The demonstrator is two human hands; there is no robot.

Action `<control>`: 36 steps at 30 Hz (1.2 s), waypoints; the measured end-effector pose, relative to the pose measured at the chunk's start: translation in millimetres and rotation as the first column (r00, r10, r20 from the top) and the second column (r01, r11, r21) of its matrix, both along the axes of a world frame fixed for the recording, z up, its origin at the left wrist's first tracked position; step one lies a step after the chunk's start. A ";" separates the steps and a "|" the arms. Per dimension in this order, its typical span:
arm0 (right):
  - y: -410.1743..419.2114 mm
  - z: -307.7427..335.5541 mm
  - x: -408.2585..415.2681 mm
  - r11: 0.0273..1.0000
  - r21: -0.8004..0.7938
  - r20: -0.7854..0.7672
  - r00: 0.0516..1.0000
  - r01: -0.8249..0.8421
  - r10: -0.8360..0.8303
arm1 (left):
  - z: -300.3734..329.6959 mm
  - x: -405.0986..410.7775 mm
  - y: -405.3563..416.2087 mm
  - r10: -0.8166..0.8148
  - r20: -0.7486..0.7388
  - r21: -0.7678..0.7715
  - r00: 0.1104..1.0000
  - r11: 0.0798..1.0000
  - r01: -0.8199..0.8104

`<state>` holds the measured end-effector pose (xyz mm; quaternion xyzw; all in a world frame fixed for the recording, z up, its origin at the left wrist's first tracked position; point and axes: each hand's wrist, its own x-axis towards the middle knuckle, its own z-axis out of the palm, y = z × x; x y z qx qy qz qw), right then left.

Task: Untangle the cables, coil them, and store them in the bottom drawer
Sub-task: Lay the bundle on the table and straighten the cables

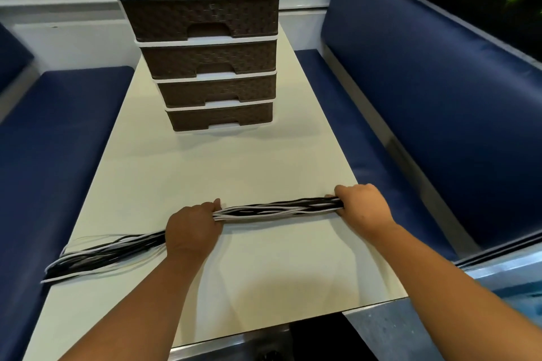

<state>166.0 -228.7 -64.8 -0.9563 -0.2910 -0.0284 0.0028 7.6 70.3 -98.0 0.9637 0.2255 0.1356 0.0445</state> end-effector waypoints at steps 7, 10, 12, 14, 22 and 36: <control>-1.2 -7.8 5.9 0.993 0.100 -0.051 0.997 -0.056 0.062 | 0.6 -2.2 -1.2 -0.013 -0.041 -0.042 0.999 0.999 0.011; -1.7 -9.7 7.9 0.985 0.149 -0.057 0.994 -0.084 0.093 | 6.2 -6.7 -1.5 -0.070 -0.052 -0.008 0.996 0.998 0.070; -1.3 -14.1 10.3 0.988 0.117 -0.051 0.993 -0.099 0.106 | 10.5 -9.4 0.0 -0.138 -0.044 0.014 0.989 0.990 0.139; -1.5 -18.4 12.3 0.992 0.082 -0.041 0.995 -0.092 0.095 | 13.7 -13.5 5.8 -0.176 -0.057 0.024 0.983 0.984 0.177; -3.1 -29.1 17.3 0.983 0.127 0.027 0.991 -0.132 0.129 | 63.7 4.3 -48.3 -0.161 -0.378 -0.164 0.912 0.981 0.106; -36.1 2.4 42.8 0.923 0.281 -0.409 0.837 -0.264 0.364 | 6.5 104.4 -193.0 -0.108 -0.021 -0.042 0.994 0.993 0.107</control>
